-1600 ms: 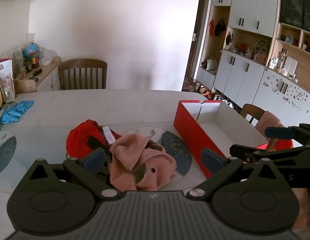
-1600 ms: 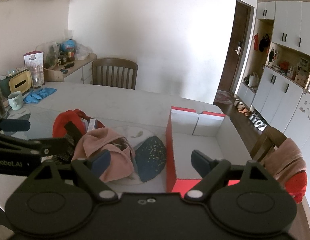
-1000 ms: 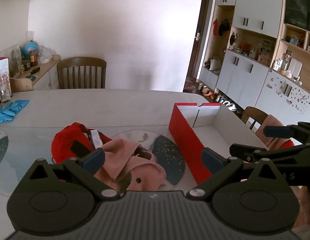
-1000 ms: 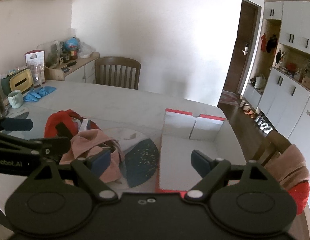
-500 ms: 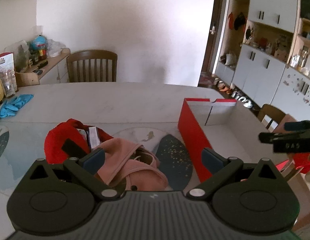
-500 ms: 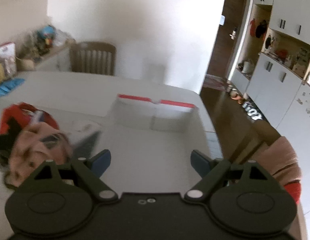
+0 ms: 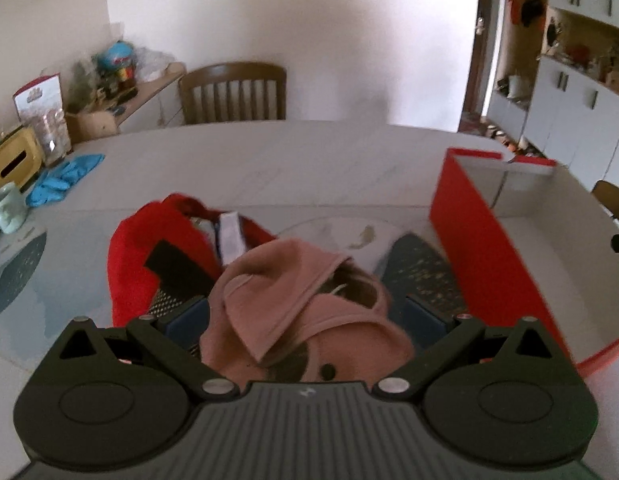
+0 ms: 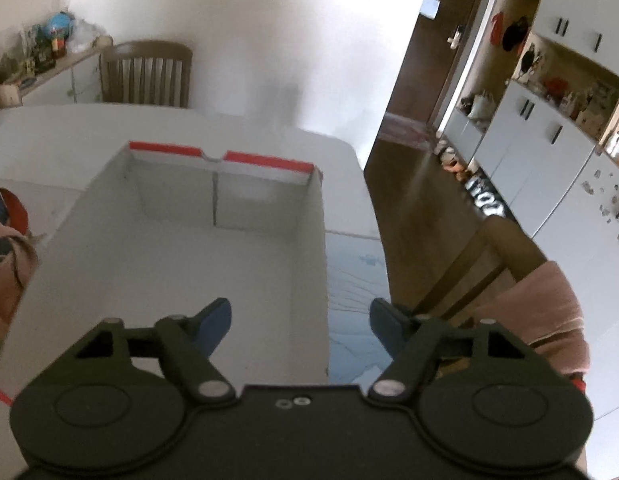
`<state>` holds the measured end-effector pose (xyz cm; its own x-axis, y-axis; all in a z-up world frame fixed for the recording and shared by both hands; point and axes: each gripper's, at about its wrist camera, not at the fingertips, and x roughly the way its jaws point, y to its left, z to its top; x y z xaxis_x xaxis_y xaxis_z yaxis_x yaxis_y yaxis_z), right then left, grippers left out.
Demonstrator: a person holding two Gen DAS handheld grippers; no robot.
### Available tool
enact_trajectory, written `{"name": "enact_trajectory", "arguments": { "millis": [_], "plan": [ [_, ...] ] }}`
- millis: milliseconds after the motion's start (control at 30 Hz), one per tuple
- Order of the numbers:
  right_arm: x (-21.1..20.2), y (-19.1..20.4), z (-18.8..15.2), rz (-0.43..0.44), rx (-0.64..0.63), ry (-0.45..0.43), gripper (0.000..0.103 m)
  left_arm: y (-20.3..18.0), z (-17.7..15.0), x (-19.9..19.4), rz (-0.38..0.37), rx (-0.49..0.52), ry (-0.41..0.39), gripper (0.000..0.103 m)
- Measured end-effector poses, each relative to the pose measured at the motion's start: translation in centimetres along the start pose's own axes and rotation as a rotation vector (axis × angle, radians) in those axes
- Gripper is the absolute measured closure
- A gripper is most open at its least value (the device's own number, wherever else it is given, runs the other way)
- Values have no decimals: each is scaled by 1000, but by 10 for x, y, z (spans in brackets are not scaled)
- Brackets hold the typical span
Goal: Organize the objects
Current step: 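Close the left gripper on the pink towel and lift it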
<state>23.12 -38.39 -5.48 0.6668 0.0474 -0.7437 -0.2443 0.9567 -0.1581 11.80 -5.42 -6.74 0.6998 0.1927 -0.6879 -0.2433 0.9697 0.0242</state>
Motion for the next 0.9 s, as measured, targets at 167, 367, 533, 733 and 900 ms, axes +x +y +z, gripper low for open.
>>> {"name": "enact_trajectory", "arguments": {
  "millis": [167, 367, 533, 733, 900],
  "plan": [
    [22, -8, 2, 3, -7, 56, 40, 3, -4, 16, 14, 10, 37, 4],
    [36, -12, 1, 21, -23, 83, 63, 10, -7, 32, 51, -1, 74, 11],
    [41, -13, 1, 33, -20, 101, 95, 12, -9, 38, 56, 15, 89, 11],
    [43, -10, 0, 40, -22, 97, 97, 16, -4, 45, 78, 25, 100, 11],
    [43, -10, 1, 38, -31, 97, 96, 13, 2, 54, 61, 49, 102, 11]
  ]
}}
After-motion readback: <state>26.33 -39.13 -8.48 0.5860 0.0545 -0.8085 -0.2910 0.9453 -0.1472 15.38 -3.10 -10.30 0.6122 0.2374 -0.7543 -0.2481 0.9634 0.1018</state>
